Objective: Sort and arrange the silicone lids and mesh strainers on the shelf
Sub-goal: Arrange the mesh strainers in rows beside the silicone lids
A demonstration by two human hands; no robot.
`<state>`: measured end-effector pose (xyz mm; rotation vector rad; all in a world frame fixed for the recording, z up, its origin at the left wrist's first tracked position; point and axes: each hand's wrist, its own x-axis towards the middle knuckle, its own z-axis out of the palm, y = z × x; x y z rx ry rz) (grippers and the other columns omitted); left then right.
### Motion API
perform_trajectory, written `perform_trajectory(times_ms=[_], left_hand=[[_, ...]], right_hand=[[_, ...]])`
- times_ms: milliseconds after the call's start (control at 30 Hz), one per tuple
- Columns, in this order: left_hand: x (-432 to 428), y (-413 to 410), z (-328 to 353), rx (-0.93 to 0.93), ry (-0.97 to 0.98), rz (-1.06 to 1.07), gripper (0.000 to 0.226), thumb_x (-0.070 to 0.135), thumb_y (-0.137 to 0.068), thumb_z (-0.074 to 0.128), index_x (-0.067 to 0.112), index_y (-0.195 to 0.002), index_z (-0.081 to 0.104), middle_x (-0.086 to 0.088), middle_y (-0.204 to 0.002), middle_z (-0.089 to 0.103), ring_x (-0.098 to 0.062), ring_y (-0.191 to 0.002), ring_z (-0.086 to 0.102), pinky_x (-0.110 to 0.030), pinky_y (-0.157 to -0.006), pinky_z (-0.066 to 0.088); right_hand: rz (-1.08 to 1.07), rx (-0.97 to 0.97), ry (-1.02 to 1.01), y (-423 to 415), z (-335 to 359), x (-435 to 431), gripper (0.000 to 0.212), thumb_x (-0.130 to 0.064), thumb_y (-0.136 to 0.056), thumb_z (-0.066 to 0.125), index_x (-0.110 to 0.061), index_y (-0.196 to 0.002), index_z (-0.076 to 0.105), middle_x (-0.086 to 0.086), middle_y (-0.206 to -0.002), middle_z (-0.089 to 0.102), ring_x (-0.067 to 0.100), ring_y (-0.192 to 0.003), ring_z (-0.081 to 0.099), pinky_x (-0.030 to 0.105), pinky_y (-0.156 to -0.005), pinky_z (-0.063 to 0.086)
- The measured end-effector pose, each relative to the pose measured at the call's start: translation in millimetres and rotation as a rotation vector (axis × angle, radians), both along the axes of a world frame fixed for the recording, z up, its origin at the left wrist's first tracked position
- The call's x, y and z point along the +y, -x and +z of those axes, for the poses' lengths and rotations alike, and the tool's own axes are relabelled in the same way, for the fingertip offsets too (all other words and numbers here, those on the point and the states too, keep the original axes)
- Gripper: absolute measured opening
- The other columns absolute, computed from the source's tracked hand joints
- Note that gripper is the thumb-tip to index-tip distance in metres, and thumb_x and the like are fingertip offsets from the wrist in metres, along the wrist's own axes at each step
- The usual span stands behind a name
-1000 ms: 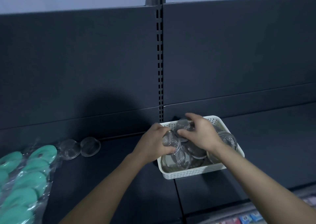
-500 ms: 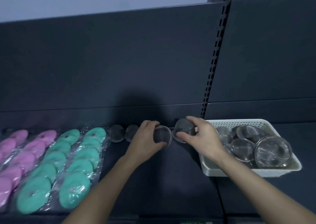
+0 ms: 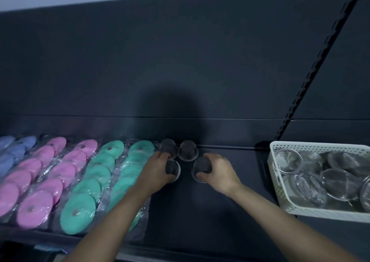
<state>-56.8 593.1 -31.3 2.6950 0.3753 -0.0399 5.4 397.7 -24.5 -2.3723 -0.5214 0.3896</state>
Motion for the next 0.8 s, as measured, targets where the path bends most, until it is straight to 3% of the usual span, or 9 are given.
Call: perform_trajectory(times_ms=[133, 367, 633, 800], left_hand=[[13.9, -2.4, -10.0, 0.044, 0.005, -0.025, 0.067, 0.023, -0.068, 0.077, 0.013, -0.128, 0.049, -0.005, -0.122, 0.045, -0.022, -0.113, 0.048, -0.028, -0.093, 0.042], [28.0, -9.0, -17.5, 0.008, 0.042, -0.074, 0.065, 0.017, -0.072, 0.074, 0.012, -0.131, 0.047, -0.007, -0.125, 0.045, -0.022, -0.115, 0.047, -0.024, -0.091, 0.039], [37.2, -10.6, -20.3, -0.001, 0.06, -0.105, 0.07, 0.023, -0.073, 0.076, 0.014, -0.135, 0.045, -0.005, -0.129, 0.041, -0.02, -0.117, 0.045, -0.024, -0.094, 0.039], [39.6, -12.7, -19.5, -0.047, 0.069, -0.113, 0.074, 0.029, -0.074, 0.075, 0.016, -0.138, 0.042, 0.0, -0.132, 0.038, -0.015, -0.121, 0.042, -0.017, -0.094, 0.032]], right_hand=[[0.038, -0.001, 0.019, -4.3, -10.5, 20.2, 0.037, -0.03, -0.07, 0.074, -0.021, -0.104, 0.06, -0.002, -0.106, 0.062, 0.02, -0.102, 0.057, 0.031, -0.082, 0.05], [0.064, -0.005, 0.098, -2.3, -20.9, 46.1, 0.068, -0.032, -0.079, 0.072, -0.015, -0.138, 0.043, 0.003, -0.136, 0.05, 0.023, -0.126, 0.039, 0.027, -0.101, 0.036], [0.026, -0.069, 0.084, 0.2, -31.6, 63.5, 0.068, -0.034, -0.079, 0.073, -0.015, -0.137, 0.043, 0.003, -0.133, 0.051, 0.023, -0.122, 0.042, 0.026, -0.103, 0.036], [0.086, -0.113, 0.151, 2.2, -33.0, 64.1, 0.072, -0.039, -0.078, 0.073, -0.017, -0.138, 0.04, 0.003, -0.135, 0.045, 0.025, -0.122, 0.039, 0.031, -0.103, 0.037]])
